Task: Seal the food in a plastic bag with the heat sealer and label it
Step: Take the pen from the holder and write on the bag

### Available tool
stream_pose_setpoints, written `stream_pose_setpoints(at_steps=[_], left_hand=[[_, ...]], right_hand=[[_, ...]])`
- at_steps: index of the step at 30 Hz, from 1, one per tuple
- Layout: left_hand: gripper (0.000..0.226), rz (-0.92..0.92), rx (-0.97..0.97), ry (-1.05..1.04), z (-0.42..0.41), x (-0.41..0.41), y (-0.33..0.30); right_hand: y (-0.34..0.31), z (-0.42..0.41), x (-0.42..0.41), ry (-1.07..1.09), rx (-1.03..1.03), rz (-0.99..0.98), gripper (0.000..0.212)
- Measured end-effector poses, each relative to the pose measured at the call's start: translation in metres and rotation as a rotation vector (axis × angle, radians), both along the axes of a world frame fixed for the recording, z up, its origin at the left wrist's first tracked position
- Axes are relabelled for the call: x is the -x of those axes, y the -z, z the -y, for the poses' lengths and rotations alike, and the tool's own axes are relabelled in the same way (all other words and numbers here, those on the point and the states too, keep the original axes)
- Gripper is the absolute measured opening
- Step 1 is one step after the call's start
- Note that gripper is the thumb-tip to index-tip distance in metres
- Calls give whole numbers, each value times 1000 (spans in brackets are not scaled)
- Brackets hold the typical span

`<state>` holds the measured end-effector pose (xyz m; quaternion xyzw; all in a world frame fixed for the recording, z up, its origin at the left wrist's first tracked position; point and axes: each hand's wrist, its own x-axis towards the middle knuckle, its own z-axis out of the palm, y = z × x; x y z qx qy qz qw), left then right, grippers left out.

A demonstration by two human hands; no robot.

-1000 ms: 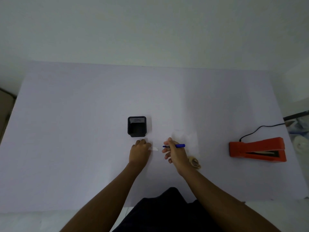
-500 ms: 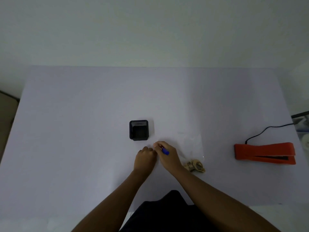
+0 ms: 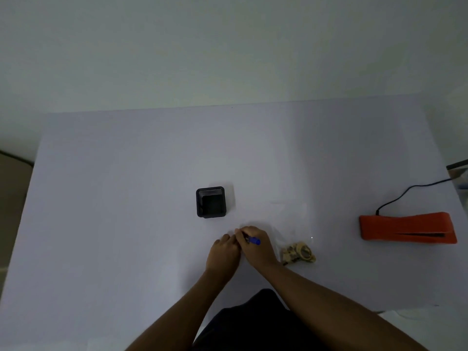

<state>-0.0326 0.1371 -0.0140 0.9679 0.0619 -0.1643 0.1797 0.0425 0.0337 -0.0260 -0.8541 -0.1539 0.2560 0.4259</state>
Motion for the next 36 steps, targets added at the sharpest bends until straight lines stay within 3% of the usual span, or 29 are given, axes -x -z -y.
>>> stream_pose_setpoints(at_steps=[10, 36], left_hand=[[29, -8, -31, 28, 0, 0, -6], [13, -33, 3, -30, -1, -2, -7]], right_hand=[[8, 12, -2, 52, 44, -99, 43], [6, 5, 2, 80, -19, -119, 34]])
